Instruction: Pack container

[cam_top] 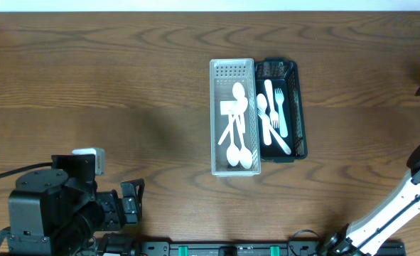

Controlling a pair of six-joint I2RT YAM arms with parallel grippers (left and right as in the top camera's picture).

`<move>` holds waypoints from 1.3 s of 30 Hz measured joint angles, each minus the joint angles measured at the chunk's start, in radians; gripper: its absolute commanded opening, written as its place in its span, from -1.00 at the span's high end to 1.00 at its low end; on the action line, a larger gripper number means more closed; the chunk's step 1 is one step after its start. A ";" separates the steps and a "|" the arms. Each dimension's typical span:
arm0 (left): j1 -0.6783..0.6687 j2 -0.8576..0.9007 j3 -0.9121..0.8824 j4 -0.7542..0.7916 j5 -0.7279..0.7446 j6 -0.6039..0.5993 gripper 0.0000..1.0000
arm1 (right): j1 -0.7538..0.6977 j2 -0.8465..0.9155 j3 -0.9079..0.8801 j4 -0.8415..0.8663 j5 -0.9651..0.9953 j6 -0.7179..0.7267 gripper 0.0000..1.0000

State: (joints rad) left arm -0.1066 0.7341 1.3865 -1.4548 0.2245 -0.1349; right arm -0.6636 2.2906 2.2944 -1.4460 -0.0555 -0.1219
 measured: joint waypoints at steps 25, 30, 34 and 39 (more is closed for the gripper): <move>0.093 -0.525 -0.852 0.901 -0.015 0.513 -0.96 | 0.000 0.000 0.000 0.000 0.000 0.000 -0.99; 0.093 -0.620 -1.038 1.013 -0.026 0.413 -0.96 | 0.000 0.000 0.000 0.000 0.000 0.000 -0.99; 0.094 -0.668 -1.155 1.131 -0.035 0.313 -0.96 | 0.000 0.000 0.000 0.000 0.000 0.000 -0.98; 0.100 -0.715 -1.265 1.276 -0.046 0.245 -0.96 | 0.000 0.000 0.000 0.000 0.000 0.000 -0.99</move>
State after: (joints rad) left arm -0.0071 0.0189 0.1215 -0.1787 0.1787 0.1101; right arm -0.6636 2.2906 2.2944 -1.4460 -0.0555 -0.1219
